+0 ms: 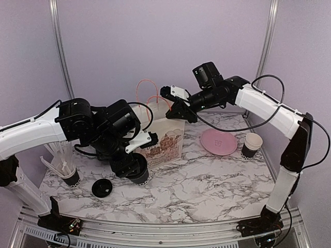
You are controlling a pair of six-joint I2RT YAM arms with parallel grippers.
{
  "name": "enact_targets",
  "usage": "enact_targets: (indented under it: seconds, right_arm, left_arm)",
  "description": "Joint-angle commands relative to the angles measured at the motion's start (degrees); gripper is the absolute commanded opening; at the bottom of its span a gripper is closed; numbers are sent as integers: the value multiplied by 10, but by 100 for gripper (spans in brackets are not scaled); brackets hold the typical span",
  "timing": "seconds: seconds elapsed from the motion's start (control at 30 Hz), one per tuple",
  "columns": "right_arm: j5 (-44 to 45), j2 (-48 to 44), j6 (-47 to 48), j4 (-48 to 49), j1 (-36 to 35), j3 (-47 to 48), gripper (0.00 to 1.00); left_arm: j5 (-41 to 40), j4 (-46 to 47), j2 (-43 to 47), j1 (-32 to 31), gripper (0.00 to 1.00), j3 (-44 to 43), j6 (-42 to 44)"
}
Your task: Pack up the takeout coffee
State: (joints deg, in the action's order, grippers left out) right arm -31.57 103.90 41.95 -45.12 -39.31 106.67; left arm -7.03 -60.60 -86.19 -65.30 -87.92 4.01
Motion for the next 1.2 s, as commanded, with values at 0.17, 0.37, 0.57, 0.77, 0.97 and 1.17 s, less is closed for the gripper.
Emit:
enact_targets:
  seconds: [0.17,0.37,0.57,0.77,0.97,1.17]
  right_arm:
    - [31,-185,-7,-1,0,-124,0]
    - [12,-265,-25,-15,-14,-216,0]
    - [-17,-335,-20,-19,-30,-301,0]
    - [73,-372,-37,33,-29,-307,0]
    - [98,-360,-32,50,-30,-300,0]
    - [-51,-365,43,-78,-33,-288,0]
  left_arm:
    - [-7,12,23,4,70,2,-13]
    - [-23,12,27,6,71,-4,-12]
    - [-42,15,9,9,68,-32,-15]
    - [-60,20,-10,13,68,-61,-14]
    - [-51,24,-16,14,69,-70,-17]
    - [-63,25,-14,16,69,-68,-17]
